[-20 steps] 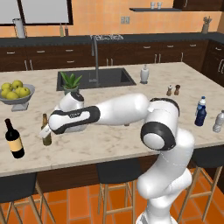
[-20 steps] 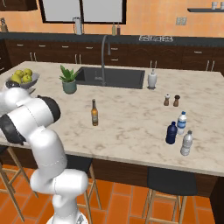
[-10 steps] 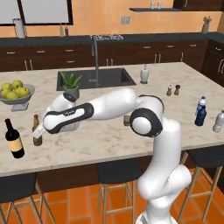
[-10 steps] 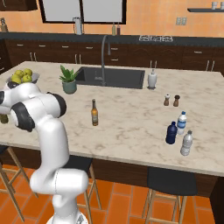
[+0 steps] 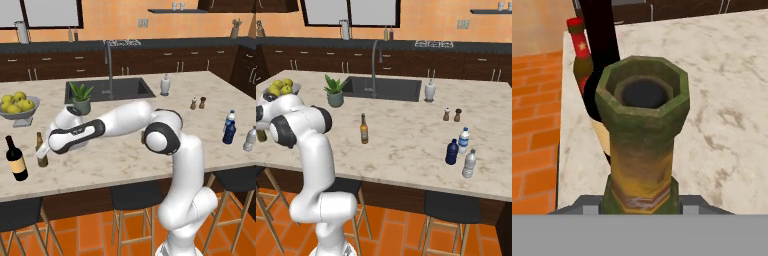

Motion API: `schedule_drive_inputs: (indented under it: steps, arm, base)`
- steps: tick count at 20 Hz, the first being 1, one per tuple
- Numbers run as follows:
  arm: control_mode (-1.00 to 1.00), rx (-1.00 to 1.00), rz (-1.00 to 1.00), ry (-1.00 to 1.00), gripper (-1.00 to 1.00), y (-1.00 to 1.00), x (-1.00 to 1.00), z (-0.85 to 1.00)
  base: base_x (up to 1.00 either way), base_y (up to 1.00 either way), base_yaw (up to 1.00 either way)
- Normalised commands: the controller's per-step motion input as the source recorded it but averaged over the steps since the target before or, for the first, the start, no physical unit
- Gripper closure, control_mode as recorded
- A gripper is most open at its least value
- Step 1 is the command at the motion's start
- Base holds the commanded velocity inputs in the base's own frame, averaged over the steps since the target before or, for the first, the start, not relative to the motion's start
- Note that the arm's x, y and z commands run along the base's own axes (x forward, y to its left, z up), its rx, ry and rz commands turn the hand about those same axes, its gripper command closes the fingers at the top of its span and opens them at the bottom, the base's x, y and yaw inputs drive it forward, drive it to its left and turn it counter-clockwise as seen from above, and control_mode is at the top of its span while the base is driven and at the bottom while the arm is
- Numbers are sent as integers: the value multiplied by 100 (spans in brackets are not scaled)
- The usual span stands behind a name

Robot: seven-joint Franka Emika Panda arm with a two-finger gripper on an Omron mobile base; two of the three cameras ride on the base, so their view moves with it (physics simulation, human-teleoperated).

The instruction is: Move the plastic bottles in the middle to the plastics group, and the glass bottles in the middle to the glass group.

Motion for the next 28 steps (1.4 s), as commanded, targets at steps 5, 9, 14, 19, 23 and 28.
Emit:
schedule_drive_inputs:
  steps: [5,9,14,19,23,28]
  arm:
    - [-100,-1,0,0,100,0,5,-58]
    - [-100,0,0,-5,100,0,0,-24]
    - [-100,0,0,-4,100,3,0,-24]
    - [-100,0,0,0,100,1,11,-24]
    - [-100,0,0,0,100,0,1,-36]
    - [-100,0,0,-2,100,11,24,-1]
  base:
    - [0,0,0]
    - [0,0,0]
    - [0,0,0]
    - [0,0,0]
    - [0,0,0]
    - [0,0,0]
